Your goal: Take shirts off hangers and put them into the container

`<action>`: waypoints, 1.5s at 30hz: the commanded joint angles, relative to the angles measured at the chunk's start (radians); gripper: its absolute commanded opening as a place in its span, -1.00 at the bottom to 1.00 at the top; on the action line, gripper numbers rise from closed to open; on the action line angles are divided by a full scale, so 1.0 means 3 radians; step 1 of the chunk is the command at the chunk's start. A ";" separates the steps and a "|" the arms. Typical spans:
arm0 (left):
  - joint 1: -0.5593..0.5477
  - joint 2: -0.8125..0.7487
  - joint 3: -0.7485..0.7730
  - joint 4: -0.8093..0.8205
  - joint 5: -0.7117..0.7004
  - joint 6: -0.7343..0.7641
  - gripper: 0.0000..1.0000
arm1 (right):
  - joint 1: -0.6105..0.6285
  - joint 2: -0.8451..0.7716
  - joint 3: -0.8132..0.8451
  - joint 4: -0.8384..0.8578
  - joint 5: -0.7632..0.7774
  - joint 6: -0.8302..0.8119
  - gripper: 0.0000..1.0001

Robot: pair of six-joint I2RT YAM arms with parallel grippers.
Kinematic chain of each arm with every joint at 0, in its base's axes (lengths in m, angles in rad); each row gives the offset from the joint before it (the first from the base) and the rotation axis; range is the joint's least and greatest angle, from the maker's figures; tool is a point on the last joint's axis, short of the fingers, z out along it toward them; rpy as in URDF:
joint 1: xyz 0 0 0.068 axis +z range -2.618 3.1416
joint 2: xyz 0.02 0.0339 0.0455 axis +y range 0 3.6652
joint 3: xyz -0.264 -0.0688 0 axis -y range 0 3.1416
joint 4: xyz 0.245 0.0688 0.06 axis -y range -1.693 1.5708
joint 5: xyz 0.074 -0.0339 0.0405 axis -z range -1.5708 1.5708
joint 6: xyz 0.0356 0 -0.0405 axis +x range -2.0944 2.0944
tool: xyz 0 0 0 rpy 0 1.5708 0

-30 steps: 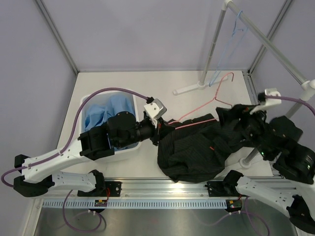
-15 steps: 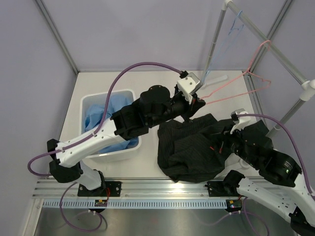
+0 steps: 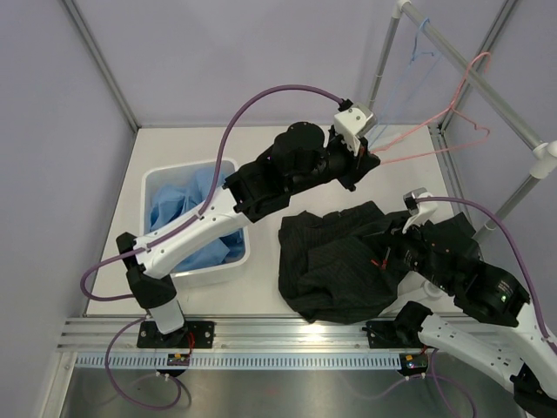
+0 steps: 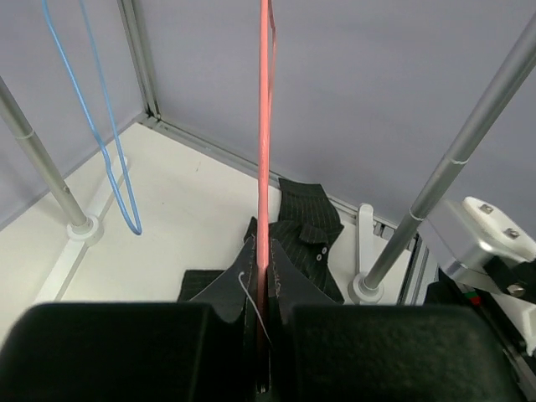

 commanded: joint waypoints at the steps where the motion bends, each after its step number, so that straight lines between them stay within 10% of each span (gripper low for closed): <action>1: 0.0021 0.0008 0.0057 0.0058 0.0144 -0.0143 -1.00 | -0.0005 0.0044 0.0220 0.0055 0.0103 -0.0092 -1.00; 3: 0.0031 -0.0012 0.0006 0.0007 0.0113 -0.0199 -0.98 | -0.0005 0.0074 0.0307 0.0029 0.0175 -0.0123 -1.00; 7: 0.0031 -0.0256 -0.0264 -0.0039 -0.0020 -0.0276 -0.01 | -0.0005 0.0100 0.0405 0.0050 0.0277 -0.0199 -0.98; 8: 0.0026 -0.0369 -0.0579 0.0072 -0.0146 -0.0281 0.61 | -0.0005 0.0110 0.0425 0.0050 0.0313 -0.0204 -0.89; 10: 0.0026 -0.0741 -0.0944 0.0196 -0.0198 -0.0251 0.94 | -0.0005 0.0146 0.0491 0.0035 0.0451 -0.0260 -0.68; 15: 0.0026 -0.1484 -0.2150 0.0303 -0.0761 -0.0317 0.97 | -0.0005 0.0304 0.0640 -0.0062 0.0650 -0.0327 0.32; 18: 0.0026 -0.1904 -0.2936 0.0630 -0.0629 -0.0510 0.97 | -0.0005 0.0294 0.0615 -0.0037 0.0702 -0.0358 0.52; 27: 0.0041 -0.0981 -0.3308 0.1004 -0.0097 -0.0879 0.97 | 0.0000 0.0131 0.0706 -0.0098 0.0722 -0.0353 0.58; 45: 0.0154 0.0887 -0.2173 0.0795 0.0460 -0.1145 0.97 | -0.0005 -0.0145 0.0625 -0.0175 0.0656 -0.0261 0.56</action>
